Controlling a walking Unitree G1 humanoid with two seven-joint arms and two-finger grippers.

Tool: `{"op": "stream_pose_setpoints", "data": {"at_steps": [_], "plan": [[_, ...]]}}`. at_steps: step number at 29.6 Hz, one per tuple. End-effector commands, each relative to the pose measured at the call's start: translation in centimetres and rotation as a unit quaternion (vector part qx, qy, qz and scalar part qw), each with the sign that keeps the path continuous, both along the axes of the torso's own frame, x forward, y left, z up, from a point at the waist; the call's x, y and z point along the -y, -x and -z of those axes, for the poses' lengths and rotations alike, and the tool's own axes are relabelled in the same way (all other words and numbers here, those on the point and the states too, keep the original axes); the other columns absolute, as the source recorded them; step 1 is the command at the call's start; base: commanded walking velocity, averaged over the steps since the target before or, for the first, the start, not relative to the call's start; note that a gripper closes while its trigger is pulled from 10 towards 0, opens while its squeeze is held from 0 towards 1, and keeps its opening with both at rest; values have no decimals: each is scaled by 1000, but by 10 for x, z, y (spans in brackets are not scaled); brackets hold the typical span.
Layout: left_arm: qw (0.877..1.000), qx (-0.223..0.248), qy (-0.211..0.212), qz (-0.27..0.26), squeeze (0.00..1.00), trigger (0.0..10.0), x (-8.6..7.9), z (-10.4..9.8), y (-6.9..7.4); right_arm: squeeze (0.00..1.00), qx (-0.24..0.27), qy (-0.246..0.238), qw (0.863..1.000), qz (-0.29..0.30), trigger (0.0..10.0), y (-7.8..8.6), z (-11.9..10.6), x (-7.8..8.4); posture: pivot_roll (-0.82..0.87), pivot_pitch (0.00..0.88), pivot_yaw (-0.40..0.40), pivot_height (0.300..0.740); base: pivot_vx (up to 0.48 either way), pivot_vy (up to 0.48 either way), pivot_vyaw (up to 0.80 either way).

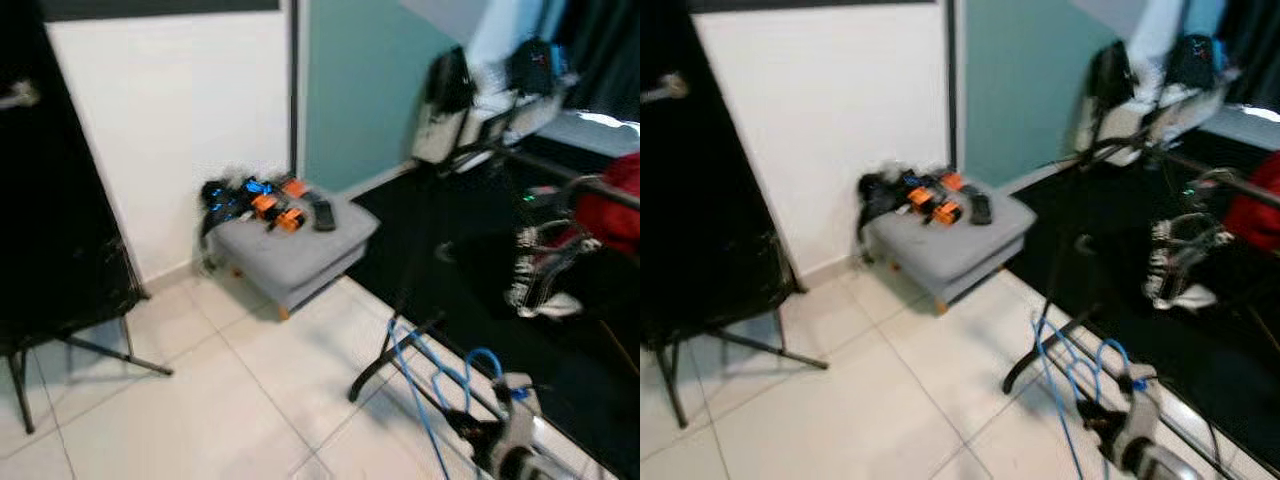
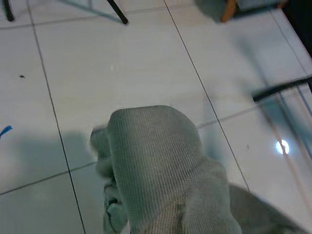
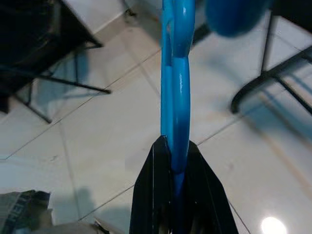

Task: Hang hanger

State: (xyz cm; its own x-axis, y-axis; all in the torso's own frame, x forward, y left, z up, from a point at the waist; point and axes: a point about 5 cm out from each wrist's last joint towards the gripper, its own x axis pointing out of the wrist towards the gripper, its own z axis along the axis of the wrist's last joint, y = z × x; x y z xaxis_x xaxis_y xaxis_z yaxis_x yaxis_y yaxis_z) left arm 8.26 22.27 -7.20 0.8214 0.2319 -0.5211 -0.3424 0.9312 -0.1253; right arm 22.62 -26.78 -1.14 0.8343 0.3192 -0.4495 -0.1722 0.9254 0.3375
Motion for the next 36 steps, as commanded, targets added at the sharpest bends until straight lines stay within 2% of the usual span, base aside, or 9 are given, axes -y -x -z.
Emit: {"op": "stream_pose_setpoints", "data": {"at_steps": [1,18,36], "plan": [[1000,-4,-1,-2,0,10000,0,1,5,0,-4,0,1000,5,10000,2,0,3,41,0,-59,740,0,0,756],[1000,-4,-1,-1,0,10000,0,2,5,0,2,-8,1000,3,10000,0,-7,0,44,0,-53,740,0,0,758],[1000,-1,0,7,0,10000,-4,1,-3,0,8,-5,1000,12,10000,-6,-12,-5,51,0,-39,740,0,0,758]]}}
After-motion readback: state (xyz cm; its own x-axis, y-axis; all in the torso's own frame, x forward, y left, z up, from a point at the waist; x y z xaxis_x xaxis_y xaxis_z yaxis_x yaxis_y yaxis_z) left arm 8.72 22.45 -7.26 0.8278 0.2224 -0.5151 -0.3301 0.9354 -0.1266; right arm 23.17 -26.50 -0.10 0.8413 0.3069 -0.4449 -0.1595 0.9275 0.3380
